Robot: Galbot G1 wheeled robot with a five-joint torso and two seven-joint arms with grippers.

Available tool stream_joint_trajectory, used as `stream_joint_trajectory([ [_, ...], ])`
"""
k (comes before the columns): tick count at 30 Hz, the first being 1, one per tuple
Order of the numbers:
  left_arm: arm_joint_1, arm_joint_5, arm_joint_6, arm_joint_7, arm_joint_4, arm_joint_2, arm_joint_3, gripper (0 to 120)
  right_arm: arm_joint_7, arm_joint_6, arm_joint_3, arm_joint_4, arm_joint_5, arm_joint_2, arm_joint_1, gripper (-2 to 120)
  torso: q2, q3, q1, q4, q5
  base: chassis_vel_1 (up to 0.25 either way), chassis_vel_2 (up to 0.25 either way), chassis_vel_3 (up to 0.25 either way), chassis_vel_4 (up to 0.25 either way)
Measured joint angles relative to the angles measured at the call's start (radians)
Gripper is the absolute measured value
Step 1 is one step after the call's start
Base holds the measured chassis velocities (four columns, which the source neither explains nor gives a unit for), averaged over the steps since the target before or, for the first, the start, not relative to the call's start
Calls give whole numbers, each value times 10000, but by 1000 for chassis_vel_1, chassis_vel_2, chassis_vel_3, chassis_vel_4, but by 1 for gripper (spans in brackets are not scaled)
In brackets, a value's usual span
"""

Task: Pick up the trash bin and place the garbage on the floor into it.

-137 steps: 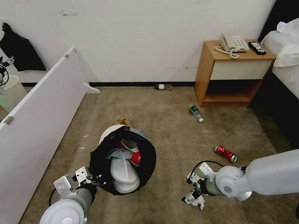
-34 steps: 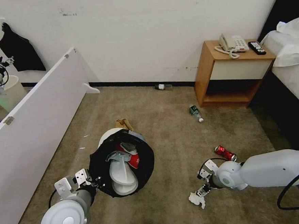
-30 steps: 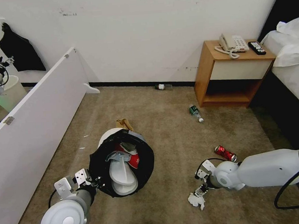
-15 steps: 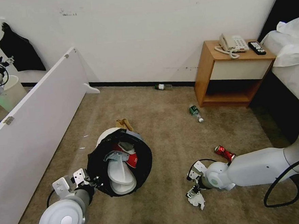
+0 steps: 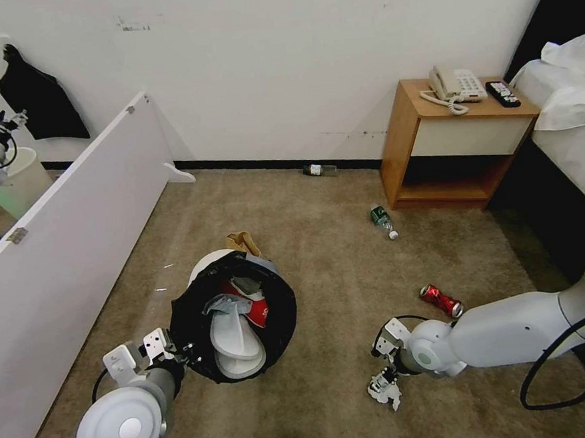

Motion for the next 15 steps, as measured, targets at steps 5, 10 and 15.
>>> stream_joint_trajectory([
  [5, 3, 4, 0, -1, 20, -8, -2, 0, -95, -4, -78, -115, -65, -253, -6, 100, 0, 0, 0, 0, 0, 0, 0, 0, 0],
  [10, 5, 12, 0, -1, 28, -19, -1, 0, -165, -7, -118, -156, -163, -329, -8, 100, 0, 0, 0, 0, 0, 0, 0, 0, 0],
  [15, 5, 15, 0, -1, 47, -17, 3, 0, -223, 14, -154, -124, -183, -326, -11, 90, 0, 0, 0, 0, -1, 0, 0, 0, 0],
])
